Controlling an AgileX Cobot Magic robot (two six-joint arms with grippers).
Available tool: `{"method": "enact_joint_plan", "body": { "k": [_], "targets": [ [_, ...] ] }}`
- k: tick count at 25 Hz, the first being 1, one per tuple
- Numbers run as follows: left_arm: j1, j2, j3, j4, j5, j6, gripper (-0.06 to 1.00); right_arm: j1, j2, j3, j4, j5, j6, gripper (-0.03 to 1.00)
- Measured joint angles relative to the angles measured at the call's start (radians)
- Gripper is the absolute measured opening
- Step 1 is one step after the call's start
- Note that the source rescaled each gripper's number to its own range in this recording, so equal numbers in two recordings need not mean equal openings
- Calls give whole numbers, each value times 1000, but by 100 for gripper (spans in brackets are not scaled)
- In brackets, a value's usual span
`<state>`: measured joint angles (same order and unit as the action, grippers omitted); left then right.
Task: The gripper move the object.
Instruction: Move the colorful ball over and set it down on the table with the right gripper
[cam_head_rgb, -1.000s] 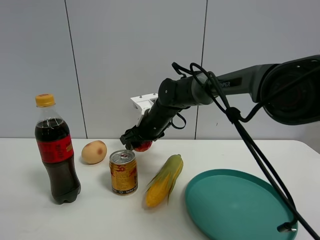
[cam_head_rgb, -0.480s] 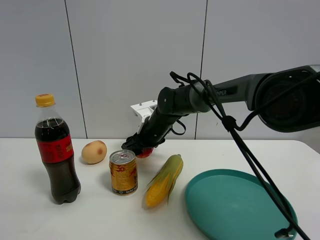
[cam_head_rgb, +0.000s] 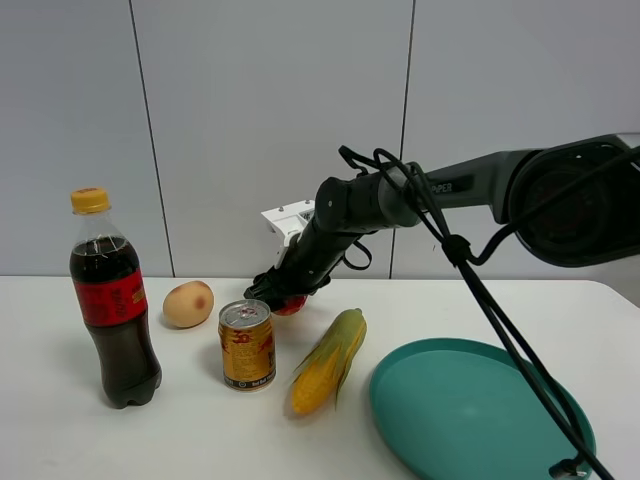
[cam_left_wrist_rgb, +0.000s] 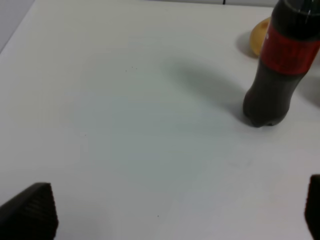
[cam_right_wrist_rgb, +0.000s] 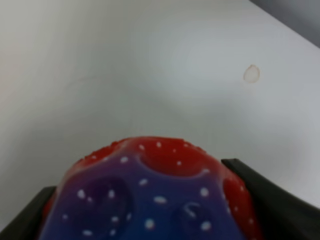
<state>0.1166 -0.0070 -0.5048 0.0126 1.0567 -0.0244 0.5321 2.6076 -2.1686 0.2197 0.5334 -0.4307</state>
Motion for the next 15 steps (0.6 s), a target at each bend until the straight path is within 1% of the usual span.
{"method": "enact_joint_plan", "body": {
  "k": [13,15],
  "targets": [
    [0,0,0,0,0,0,100,0,7,-1,0,3,0,0],
    [0,0,0,0,0,0,100,0,7,-1,0,11,0,3]
  ]
}}
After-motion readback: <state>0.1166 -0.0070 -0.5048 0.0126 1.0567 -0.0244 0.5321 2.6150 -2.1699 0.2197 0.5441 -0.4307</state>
